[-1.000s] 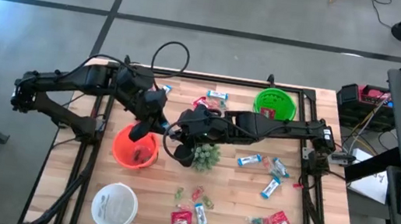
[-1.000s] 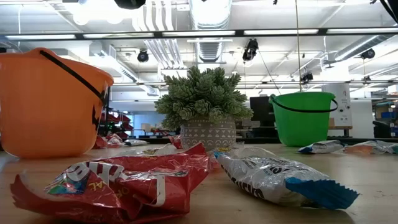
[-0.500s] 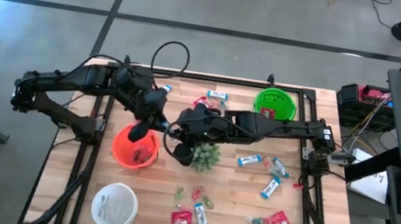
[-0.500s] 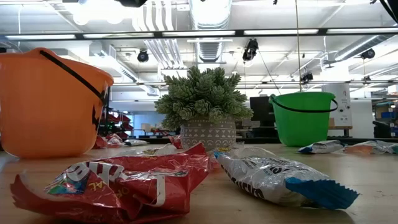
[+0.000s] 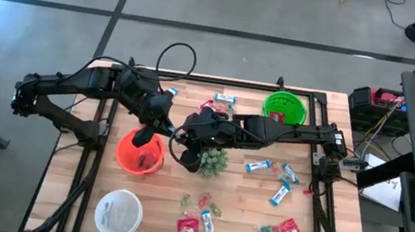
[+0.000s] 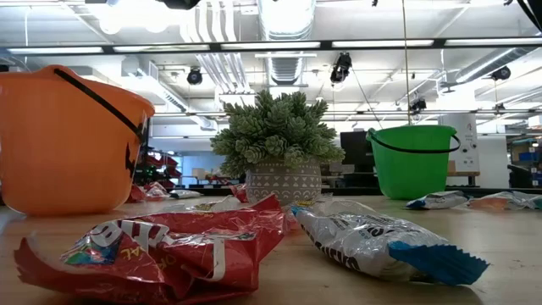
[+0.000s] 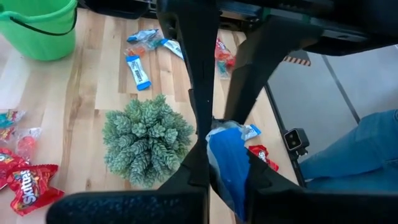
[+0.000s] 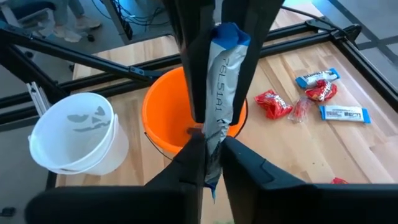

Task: Sort candy
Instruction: Put the white chocolate into the white bucket

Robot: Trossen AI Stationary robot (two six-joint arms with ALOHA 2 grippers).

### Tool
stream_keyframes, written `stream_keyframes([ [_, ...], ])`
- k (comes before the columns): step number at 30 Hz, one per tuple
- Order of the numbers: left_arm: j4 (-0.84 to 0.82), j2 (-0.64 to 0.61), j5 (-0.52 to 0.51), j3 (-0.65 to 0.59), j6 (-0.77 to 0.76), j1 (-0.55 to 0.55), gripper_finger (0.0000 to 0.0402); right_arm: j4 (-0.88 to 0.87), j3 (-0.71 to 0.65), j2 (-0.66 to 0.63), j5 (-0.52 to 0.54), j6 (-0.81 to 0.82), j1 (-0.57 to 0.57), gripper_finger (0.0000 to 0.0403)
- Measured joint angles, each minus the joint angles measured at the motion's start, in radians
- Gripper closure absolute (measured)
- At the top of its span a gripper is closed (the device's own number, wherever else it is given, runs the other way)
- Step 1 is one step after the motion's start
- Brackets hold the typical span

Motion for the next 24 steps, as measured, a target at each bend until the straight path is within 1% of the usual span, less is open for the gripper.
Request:
stream_keyframes([
  [4,-0.008,0.000,-0.003,0.000,-0.001,0.000,0.0400,0.004,0.000,0.000,0.000,0.004,-0.003,0.0311],
  [8,-0.051,0.000,0.009,-0.001,-0.007,-0.001,0.0401,0.001,0.000,-0.005,0.000,0.005,-0.008,0.0273],
  [11,-0.092,-0.004,0.079,-0.001,-0.019,-0.014,0.0401,-0.023,0.000,-0.021,0.000,0.005,-0.010,0.0254],
  [12,-0.106,-0.006,0.117,-0.001,-0.026,-0.024,0.0401,-0.034,0.000,-0.027,0.000,0.006,-0.011,0.0249],
  [15,-0.160,-0.016,0.214,-0.001,-0.048,-0.072,0.0401,-0.090,0.000,-0.051,0.000,0.009,-0.018,0.0241],
  [16,-0.178,-0.019,0.224,-0.001,-0.064,-0.094,0.0401,-0.112,0.000,-0.059,0.001,0.019,-0.020,0.0240],
  [18,-0.218,-0.023,0.224,-0.001,-0.093,-0.148,0.0401,-0.158,0.000,-0.068,0.001,0.042,-0.027,0.0239],
  [24,-0.270,-0.031,0.138,-0.002,-0.191,-0.329,0.0402,-0.288,0.000,-0.084,0.004,0.079,-0.054,0.0246],
])
